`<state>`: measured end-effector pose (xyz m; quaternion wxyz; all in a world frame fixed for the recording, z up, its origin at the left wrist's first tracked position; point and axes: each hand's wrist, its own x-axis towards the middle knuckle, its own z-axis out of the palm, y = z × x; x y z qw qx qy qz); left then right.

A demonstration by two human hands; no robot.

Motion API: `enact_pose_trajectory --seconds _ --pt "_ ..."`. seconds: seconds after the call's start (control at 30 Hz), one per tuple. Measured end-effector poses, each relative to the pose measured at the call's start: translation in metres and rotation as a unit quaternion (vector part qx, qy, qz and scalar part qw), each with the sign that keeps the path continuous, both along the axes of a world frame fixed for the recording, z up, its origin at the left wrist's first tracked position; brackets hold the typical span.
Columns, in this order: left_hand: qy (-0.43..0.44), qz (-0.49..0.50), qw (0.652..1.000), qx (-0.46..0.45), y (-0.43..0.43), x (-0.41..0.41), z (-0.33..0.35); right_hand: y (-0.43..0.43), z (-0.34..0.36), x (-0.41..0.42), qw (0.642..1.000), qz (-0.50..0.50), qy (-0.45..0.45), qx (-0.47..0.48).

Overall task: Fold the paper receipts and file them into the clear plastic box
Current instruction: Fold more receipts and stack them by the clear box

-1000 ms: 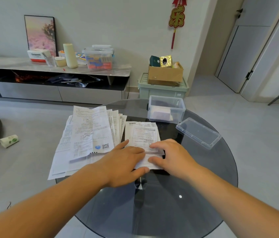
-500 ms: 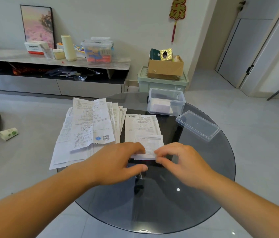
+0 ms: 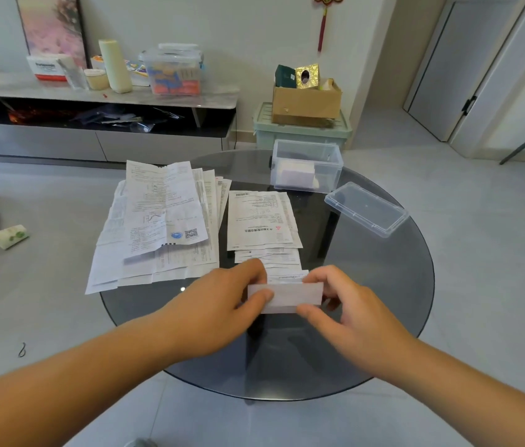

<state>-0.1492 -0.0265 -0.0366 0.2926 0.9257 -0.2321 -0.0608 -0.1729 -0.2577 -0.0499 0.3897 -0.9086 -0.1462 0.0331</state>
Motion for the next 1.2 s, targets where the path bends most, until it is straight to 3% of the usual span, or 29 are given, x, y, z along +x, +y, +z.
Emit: enact_pose_trajectory --seconds 0.17,0.27,0.47,0.63,0.83,0.97,1.2 --pt "0.005 0.055 0.997 0.046 -0.008 0.013 -0.007 0.01 -0.004 0.019 0.996 -0.086 0.01 -0.021" --pt "-0.019 0.062 0.994 0.09 -0.011 0.014 -0.016 0.017 -0.008 0.02 0.992 -0.084 -0.016 -0.096" --pt "-0.007 0.065 0.994 0.088 -0.014 0.018 -0.019 0.018 -0.012 0.022 0.974 -0.133 -0.021 -0.181" --pt "0.007 0.059 0.992 0.111 -0.016 0.016 -0.017 0.006 -0.004 0.025 0.972 -0.134 0.022 -0.193" --pt "0.001 0.041 0.991 0.125 -0.013 0.012 -0.011 0.0 -0.006 0.024 0.991 -0.04 -0.022 -0.123" --pt "-0.018 0.034 0.993 0.109 -0.01 0.012 -0.007 0.002 -0.01 0.022 0.987 0.044 -0.05 -0.148" --pt "0.004 0.047 0.995 0.083 -0.006 0.015 -0.001 0.0 -0.004 0.019 0.975 0.09 -0.088 -0.184"
